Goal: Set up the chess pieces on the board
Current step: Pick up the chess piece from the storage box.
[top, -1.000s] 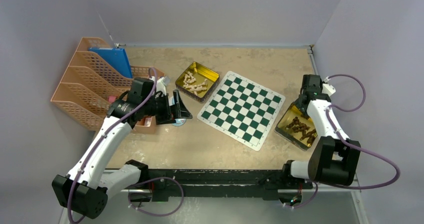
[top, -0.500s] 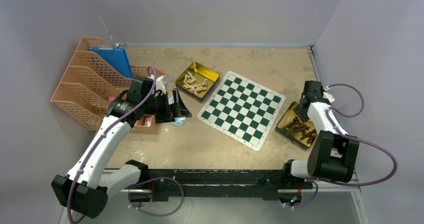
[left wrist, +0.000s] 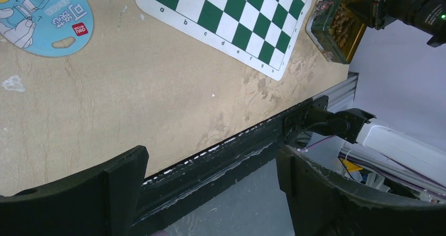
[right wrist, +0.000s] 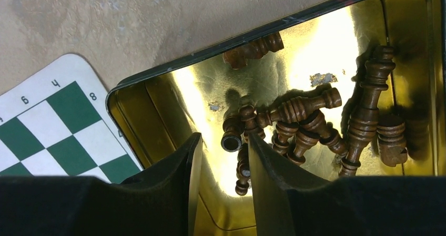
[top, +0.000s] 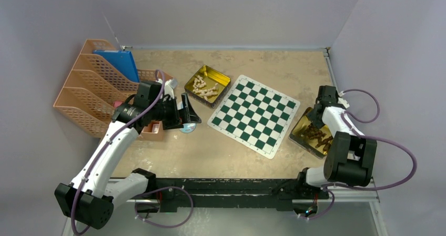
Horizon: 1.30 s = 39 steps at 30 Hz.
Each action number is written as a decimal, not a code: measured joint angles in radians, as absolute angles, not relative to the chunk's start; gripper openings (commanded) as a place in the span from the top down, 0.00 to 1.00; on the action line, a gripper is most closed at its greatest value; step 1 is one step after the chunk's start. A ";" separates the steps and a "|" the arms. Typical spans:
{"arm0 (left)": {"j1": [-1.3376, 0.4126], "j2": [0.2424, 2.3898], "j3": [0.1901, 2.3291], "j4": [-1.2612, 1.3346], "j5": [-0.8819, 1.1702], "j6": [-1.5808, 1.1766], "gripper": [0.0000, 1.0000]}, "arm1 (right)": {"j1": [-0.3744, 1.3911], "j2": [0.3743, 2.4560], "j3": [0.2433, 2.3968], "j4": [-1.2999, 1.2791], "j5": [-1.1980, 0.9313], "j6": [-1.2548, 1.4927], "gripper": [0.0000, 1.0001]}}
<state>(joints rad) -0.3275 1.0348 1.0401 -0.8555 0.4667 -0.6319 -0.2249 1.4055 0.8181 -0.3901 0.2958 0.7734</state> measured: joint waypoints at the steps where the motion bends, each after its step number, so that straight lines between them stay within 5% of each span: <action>1: -0.327 1.035 1.040 -0.855 0.466 -0.632 0.08 | -0.225 1.409 0.818 -0.390 0.296 0.774 0.62; 17: -0.327 1.035 1.041 -0.855 0.463 -0.624 0.09 | -0.225 1.438 0.819 -0.398 0.297 0.773 0.83; 39: -0.327 1.047 1.041 -0.853 0.469 -0.612 0.09 | -0.215 1.361 1.066 -0.522 0.321 0.713 0.86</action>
<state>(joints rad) -0.3275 1.0466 1.0412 -0.8532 0.4694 -0.6125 -0.2146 1.3609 1.0660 -0.5224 0.3206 0.7132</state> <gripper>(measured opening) 0.918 0.189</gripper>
